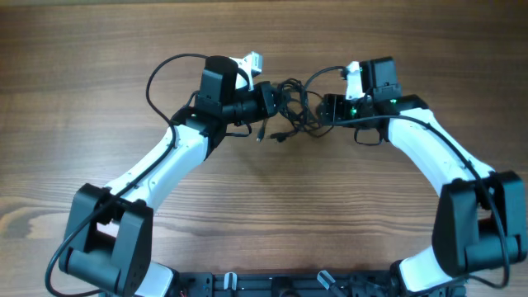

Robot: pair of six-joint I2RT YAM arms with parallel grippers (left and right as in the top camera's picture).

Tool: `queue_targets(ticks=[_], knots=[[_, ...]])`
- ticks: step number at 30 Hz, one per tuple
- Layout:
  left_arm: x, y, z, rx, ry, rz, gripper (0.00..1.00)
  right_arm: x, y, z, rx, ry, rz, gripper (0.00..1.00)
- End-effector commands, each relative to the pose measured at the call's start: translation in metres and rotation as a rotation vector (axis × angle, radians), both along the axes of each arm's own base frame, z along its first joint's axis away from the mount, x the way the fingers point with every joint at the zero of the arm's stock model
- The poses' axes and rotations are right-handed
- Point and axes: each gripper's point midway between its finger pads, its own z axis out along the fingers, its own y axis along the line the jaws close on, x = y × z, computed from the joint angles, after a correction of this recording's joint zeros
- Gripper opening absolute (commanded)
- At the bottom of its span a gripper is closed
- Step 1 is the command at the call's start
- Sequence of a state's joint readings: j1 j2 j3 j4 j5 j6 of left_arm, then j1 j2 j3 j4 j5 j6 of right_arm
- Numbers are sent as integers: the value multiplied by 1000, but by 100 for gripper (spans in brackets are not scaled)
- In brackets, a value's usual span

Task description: Untangle cables

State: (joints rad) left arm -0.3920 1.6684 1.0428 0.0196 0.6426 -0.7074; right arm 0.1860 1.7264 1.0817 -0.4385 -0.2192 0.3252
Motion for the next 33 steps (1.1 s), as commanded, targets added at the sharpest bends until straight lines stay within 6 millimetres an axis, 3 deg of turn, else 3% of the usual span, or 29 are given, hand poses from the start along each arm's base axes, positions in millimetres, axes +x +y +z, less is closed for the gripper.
queue_targets(ticks=[1, 5, 8, 10, 12, 15, 18, 19, 22, 26, 30, 33], knots=[[-14, 13, 47, -80, -89, -107, 4, -1, -73, -33, -134, 109, -405, 77], [-1, 46, 63, -80, -118, -22, 4, -18, -106, -40, -147, 192, -466, 79], [6, 53, 61, -60, -123, 19, 4, -22, -105, -42, -133, 216, -440, 82], [7, 51, 65, -63, -146, 17, 4, -16, -66, -34, 12, 170, -164, 88], [10, 51, 69, -62, -179, 18, 4, -10, -41, -16, 130, 111, -34, 89], [19, 55, 74, -60, -205, 62, 4, -1, -22, 30, 253, -46, 109, 89], [30, 58, 84, -126, -157, 158, 4, -7, 4, 97, 372, -265, 329, 91], [31, 54, 91, -160, -155, 162, 4, -4, 6, 107, 371, -304, 336, 92], [23, 32, 109, -235, -169, 119, 4, 25, -8, 106, 359, -291, 102, 100], [7, -1, 131, -301, -222, 45, 4, 32, 23, 101, 444, -260, 102, 100], [11, -8, 146, -363, -223, 106, 4, 1, 85, 103, 535, -200, 297, 100], [32, 7, 145, -370, -200, 271, 4, -19, 105, 91, 566, -56, 246, 99]])
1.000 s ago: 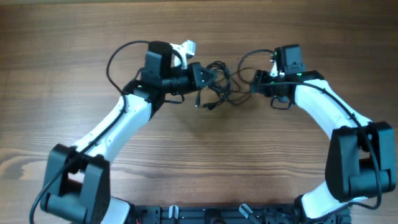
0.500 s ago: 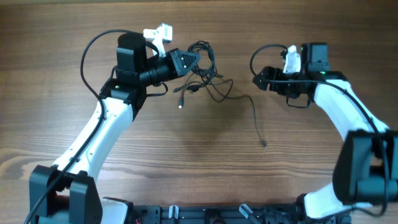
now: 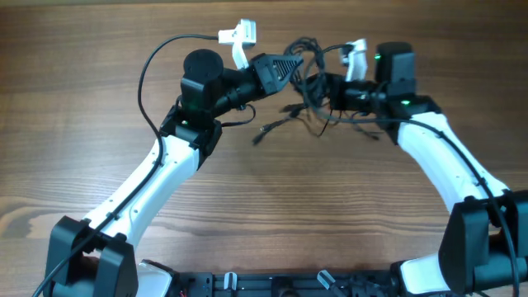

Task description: Untangle cables

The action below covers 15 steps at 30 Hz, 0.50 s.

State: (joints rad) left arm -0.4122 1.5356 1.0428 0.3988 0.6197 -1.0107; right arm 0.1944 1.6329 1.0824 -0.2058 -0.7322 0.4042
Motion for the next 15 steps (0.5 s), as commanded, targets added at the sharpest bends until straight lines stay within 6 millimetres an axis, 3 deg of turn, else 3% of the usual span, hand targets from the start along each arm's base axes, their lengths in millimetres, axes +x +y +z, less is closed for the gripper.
queue_targets(ticks=[1, 6, 9, 11, 15], knots=[[31, 25, 11, -91, 87, 240, 4, -24, 23, -14, 48, 193, 1, 99], [59, 62, 9, -226, 211, 525, 4, -30, 25, -19, 44, 249, -15, 99], [60, 65, 1, -165, 197, 537, 4, -12, -9, -35, -57, 241, -161, 100], [55, 60, -11, -52, 158, 493, 4, -1, -33, -27, -42, 175, -151, 100], [52, 65, -37, 20, 238, 517, 4, -2, -51, 20, 124, -90, 87, 100]])
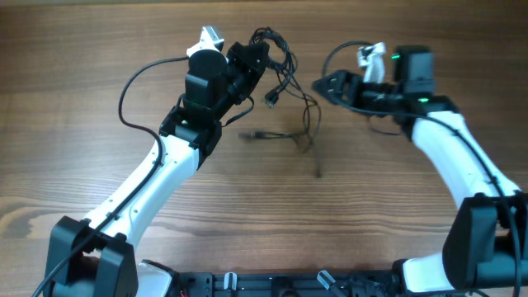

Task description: Untangle cables

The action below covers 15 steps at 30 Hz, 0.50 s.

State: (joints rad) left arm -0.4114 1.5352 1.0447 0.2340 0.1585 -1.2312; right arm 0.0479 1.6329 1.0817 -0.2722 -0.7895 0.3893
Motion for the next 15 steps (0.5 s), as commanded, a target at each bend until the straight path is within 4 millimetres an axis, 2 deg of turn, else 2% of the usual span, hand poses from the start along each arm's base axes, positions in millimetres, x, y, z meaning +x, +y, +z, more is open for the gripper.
queue_targets(ticks=[1, 4, 6, 7, 8, 11, 13, 15], knots=[[2, 7, 4, 47, -22, 21, 4, -13, 1, 30, 118, -183, 203, 100], [2, 6, 5, 36, -22, 26, 4, -21, 13, 35, 140, -212, 268, 100], [1, 5, 5, -19, 15, 52, 4, -11, 15, 19, 36, -184, 199, 99], [1, 4, 5, -45, 30, 58, 4, 2, 3, 2, -51, -108, 67, 100], [1, 4, 5, -65, 43, 63, 4, 7, -3, -6, -95, -71, -5, 100], [-2, -1, 5, -14, 11, 12, 4, 1, 14, 14, -43, -217, 155, 100], [-13, -16, 6, 147, -112, -152, 4, 9, 3, 24, 51, -152, 71, 100], [-28, -33, 8, 220, -203, -311, 4, 0, 8, 43, 162, -174, 147, 100]])
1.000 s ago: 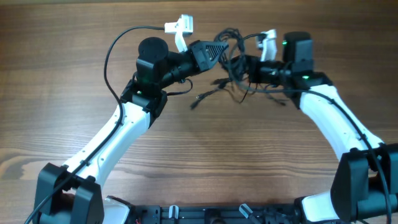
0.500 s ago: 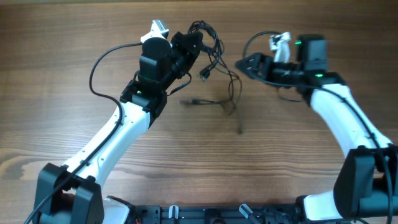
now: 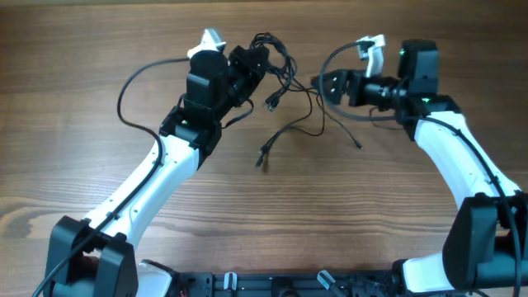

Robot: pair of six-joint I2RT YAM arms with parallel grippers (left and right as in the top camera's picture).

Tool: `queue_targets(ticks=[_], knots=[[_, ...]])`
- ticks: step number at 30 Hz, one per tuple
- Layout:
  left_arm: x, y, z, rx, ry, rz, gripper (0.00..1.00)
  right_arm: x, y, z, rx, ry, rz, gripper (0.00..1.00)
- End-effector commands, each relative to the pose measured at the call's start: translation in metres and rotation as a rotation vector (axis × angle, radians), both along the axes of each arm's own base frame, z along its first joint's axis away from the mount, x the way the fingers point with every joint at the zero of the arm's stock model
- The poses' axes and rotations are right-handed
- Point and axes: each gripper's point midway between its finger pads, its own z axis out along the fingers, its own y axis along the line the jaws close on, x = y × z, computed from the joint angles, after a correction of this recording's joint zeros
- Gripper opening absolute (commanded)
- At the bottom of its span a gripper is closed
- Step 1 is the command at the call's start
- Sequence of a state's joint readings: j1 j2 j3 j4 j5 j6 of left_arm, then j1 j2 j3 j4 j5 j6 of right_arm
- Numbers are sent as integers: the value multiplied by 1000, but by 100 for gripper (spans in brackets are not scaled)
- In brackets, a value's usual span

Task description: Untangle cables

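A knot of black cables (image 3: 271, 51) hangs bunched at my left gripper (image 3: 257, 59), which is shut on it at the back of the table. One small plug (image 3: 271, 101) dangles below the knot. My right gripper (image 3: 323, 84) stands a short way to the right, shut on a thin black cable. From there one strand (image 3: 290, 129) runs down-left to a plug (image 3: 263, 157) on the wood. Another strand ends at a tip (image 3: 357, 145) toward the right.
The wooden table (image 3: 99, 49) carries both arms. The left arm's own black lead (image 3: 136, 70) loops out to the left. The right arm's lead (image 3: 334, 54) arcs over its wrist. White camera mounts sit atop both wrists.
The loose strands have shifted: the plug on the wood now lies lower and further right, and the other end has swung out to the right. My right gripper has moved slightly right. The left barely moved.
Both grippers were first close together on the cable knot at mid-table. Then they were further back, still close together with the knot. Then they stood apart, the left with the bunch and the right with a strand; now the strands trail between and below them.
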State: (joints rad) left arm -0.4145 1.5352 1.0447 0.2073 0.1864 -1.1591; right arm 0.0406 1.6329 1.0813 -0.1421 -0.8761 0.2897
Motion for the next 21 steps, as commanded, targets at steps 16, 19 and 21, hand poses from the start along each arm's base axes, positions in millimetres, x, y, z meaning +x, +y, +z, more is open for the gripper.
queue_targets(ticks=[16, 19, 21], knots=[[-75, -66, 31, 119, -353, -660, 4, -40, 29, 43, 263, 7, 278, 34], [-76, -66, 31, 117, -352, -664, 4, -41, 29, 44, 268, 8, 284, 30], [-76, -66, 31, 117, -352, -663, 4, -44, 32, 45, 277, 10, 300, 21]])
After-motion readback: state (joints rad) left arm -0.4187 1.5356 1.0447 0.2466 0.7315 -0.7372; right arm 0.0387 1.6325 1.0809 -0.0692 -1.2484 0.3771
